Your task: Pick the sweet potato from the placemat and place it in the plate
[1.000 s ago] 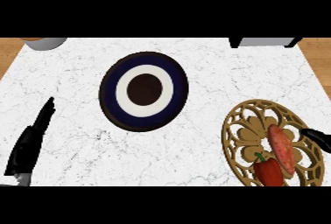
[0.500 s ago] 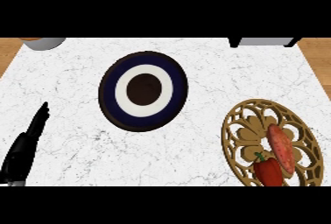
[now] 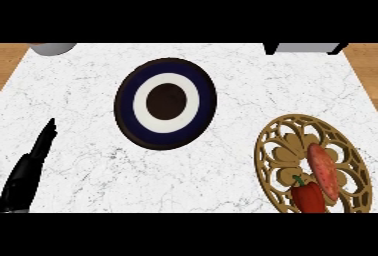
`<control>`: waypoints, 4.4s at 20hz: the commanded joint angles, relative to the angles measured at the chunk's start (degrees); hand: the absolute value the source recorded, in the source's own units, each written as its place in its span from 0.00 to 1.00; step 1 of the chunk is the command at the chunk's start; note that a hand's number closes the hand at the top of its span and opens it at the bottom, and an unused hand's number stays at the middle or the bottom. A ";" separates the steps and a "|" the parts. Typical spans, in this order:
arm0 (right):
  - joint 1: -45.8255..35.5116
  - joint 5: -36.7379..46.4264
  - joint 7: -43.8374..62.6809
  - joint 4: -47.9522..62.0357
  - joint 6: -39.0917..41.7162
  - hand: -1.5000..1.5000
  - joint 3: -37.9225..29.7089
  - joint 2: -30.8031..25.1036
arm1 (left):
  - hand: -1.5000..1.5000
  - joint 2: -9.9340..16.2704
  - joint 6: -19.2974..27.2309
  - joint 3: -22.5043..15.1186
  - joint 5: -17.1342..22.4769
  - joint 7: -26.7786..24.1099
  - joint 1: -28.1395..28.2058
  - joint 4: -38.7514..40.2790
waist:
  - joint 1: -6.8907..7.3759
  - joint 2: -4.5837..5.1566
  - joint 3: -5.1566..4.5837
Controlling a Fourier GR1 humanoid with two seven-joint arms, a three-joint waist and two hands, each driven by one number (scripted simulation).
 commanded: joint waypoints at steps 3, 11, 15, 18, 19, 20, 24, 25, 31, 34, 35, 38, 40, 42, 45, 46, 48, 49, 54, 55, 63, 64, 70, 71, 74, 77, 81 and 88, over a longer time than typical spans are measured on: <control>-3.53 1.33 10.37 4.17 5.06 0.00 -0.10 -8.54 | 0.50 -0.39 -0.58 0.40 -0.52 3.06 -2.12 -1.27 | 0.35 0.08 0.05; -14.22 7.69 12.72 15.26 13.10 0.00 9.12 -9.11 | 0.50 0.05 -3.47 2.76 -0.31 0.79 0.18 -1.42 | 0.80 0.12 0.08; -17.84 13.86 12.67 18.88 16.25 0.00 15.01 -9.05 | 0.50 -1.56 -2.24 1.25 -2.68 2.21 -0.89 -1.71 | 0.89 0.17 0.09; -18.98 16.52 11.17 22.15 19.97 0.00 15.37 -9.26 | 0.50 0.03 -4.69 4.06 -0.71 -0.65 2.76 -3.10 | 0.88 0.04 0.07; -22.66 17.80 13.04 22.67 19.63 0.00 17.91 -7.75 | 0.50 -3.76 -1.74 1.87 -3.90 1.20 -3.24 2.32 | 0.55 0.18 0.06; -19.69 17.83 10.52 23.69 22.23 0.00 15.18 -7.76 | 0.50 -1.43 -4.48 4.91 -2.35 -1.88 -1.12 2.53 | 0.25 0.05 0.06; -24.79 21.26 11.66 26.97 23.24 0.00 16.40 -3.92 | 0.50 -4.78 -3.44 3.26 -4.40 -1.70 4.12 -2.95 | 0.52 -0.01 0.06; -25.59 23.22 10.43 28.01 24.12 0.00 17.12 -3.10 | 0.50 -2.73 -5.24 4.99 -3.63 1.62 3.27 -4.21 | 0.50 0.00 0.07; -26.99 26.32 6.56 33.24 30.49 0.00 15.57 -0.52 | 0.50 -6.70 -4.98 5.85 -6.43 -2.11 1.55 -0.52 | 0.25 0.01 0.06; -24.07 26.66 7.68 30.86 31.90 0.00 14.09 -0.64 | 0.50 -4.86 -6.47 5.98 -7.28 5.03 4.07 -8.92 | 0.21 -0.07 0.07; -28.72 29.06 10.25 32.13 30.29 0.00 16.61 3.32 | 0.50 -7.25 -6.14 6.52 -7.61 2.82 -0.59 -2.06 | 0.21 0.02 0.06; -29.49 34.74 2.83 40.02 29.54 0.00 16.66 4.81 | 0.50 -7.96 -5.26 6.34 -9.10 5.45 1.17 -7.04 | 0.37 0.03 0.09; -27.21 33.50 10.21 31.77 28.96 0.00 17.10 7.31 | 0.50 -7.96 -6.99 7.25 -9.28 4.36 1.82 -5.90 | 0.16 -0.03 0.06; -26.79 36.27 4.77 35.29 29.25 0.00 15.50 7.78 | 0.50 -6.36 -10.07 10.16 -7.82 4.66 1.98 -6.24 | 0.17 -0.02 0.06; -28.08 39.07 0.95 39.97 31.33 0.00 14.92 7.54 | 0.50 -8.70 -8.40 9.52 -10.70 3.86 -2.86 -1.89 | 0.10 0.02 0.07; -28.22 38.59 4.25 37.69 29.97 0.00 15.24 10.17 | 0.50 -10.44 -7.59 9.13 -11.47 0.33 0.66 -1.50 | 0.16 0.00 0.06; -31.43 39.70 5.33 38.76 30.16 0.00 16.93 11.03 | 0.50 -9.75 -9.12 8.16 -10.70 5.01 3.07 -9.45 | 0.50 -0.03 0.07; -27.17 39.01 -0.29 38.54 31.46 1.00 13.58 9.56 | 0.50 -9.88 -9.36 10.00 -11.14 1.95 -0.07 -2.39 | 0.10 -0.01 0.06; -28.17 42.43 -4.34 40.82 27.70 1.00 14.76 13.05 | 0.50 -11.03 -9.44 9.24 -11.58 3.50 2.09 -5.88 | 0.37 -0.02 0.08; -29.57 41.57 -5.56 41.79 28.98 1.00 12.93 11.40 | 0.50 -8.31 -12.52 12.28 -8.96 3.44 -2.20 -2.74 | 0.24 0.02 0.07; -44.18 54.50 -8.90 50.89 21.49 1.00 16.75 10.40 | 0.50 -11.88 -10.83 8.12 -13.31 2.09 -1.85 -3.65 | 3.85 0.94 0.31; -45.76 57.58 -10.26 50.66 19.80 1.00 18.82 10.12 | 0.50 -11.09 -12.03 9.48 -11.63 0.65 -2.55 -2.32 | 4.73 1.22 0.29; -55.86 67.29 -16.51 61.40 5.80 1.00 19.48 9.62 | 0.50 -11.31 -12.05 8.62 -12.36 1.50 -5.24 -1.58 | 6.23 2.12 0.44; -56.64 68.75 -16.90 63.13 1.64 1.00 19.68 11.53 | 0.50 -11.49 -11.79 8.13 -12.90 2.44 -4.13 -2.63 | 6.34 1.90 0.47; -61.74 69.07 -21.73 69.47 -3.55 1.00 17.93 12.83 | 0.50 -11.06 -10.75 9.39 -13.32 3.60 -6.42 -1.66 | 4.53 1.56 0.35; -66.83 68.41 -25.05 72.85 -8.45 1.00 14.63 11.98 | 0.50 -10.40 -12.00 10.28 -12.21 2.30 -6.16 -0.16 | 4.14 1.44 0.28; -70.65 64.02 -34.77 74.30 -10.55 1.00 10.98 12.81 | 0.50 -10.07 -12.17 10.92 -11.90 1.71 -3.62 -1.61 | 3.40 0.91 0.24; -73.98 56.51 -43.60 70.36 2.32 1.00 10.25 13.90 | 0.50 -13.06 -9.44 9.74 -14.01 0.72 -0.67 -2.06 | 0.93 0.05 0.06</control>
